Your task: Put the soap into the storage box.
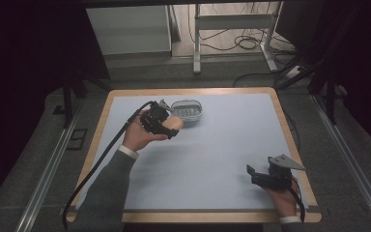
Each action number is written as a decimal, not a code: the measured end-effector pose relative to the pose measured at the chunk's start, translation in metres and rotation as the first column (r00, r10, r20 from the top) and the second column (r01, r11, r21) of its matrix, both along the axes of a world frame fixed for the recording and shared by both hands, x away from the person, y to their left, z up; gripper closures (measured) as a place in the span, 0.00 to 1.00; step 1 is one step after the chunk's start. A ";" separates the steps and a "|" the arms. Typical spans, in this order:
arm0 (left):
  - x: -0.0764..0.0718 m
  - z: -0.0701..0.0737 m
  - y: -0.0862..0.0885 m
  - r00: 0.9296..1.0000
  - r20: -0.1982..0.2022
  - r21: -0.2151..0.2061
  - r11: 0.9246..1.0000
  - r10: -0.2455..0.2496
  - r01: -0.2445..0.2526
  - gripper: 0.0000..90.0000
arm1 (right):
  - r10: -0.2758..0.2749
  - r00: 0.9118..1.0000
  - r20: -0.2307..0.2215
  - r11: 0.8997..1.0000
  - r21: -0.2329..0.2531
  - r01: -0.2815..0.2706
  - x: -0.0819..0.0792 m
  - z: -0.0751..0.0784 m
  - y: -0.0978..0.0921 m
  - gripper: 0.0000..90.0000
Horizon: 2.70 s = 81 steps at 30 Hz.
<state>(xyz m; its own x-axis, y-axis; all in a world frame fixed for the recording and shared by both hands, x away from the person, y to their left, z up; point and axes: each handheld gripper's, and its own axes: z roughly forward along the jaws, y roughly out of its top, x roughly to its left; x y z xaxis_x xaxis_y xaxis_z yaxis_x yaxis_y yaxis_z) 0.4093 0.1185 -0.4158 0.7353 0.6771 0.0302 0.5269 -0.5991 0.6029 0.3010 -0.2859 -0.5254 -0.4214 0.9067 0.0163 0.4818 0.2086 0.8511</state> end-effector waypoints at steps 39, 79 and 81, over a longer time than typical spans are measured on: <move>0.054 0.007 -0.021 1.000 -0.012 0.007 1.000 -0.027 0.027 0.36 | -0.009 1.000 0.010 1.000 -0.002 0.009 -0.001 0.000 0.000 0.10; 0.114 -0.014 -0.036 0.997 -0.067 0.022 0.999 -0.041 0.042 0.36 | -0.008 1.000 0.006 1.000 0.005 0.008 0.000 0.000 -0.001 0.10; 0.117 -0.014 -0.037 0.997 -0.068 0.013 0.999 -0.046 0.047 0.36 | -0.008 1.000 0.001 1.000 0.007 0.008 0.000 0.000 -0.001 0.10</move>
<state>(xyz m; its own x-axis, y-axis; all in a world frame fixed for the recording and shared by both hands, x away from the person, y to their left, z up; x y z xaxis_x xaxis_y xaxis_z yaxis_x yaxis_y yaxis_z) 0.5263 0.0817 -0.4294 0.7667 0.6419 -0.0116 0.5377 -0.6322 0.5579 0.3007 -0.2868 -0.5254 -0.4138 0.9101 0.0227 0.4827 0.1982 0.8530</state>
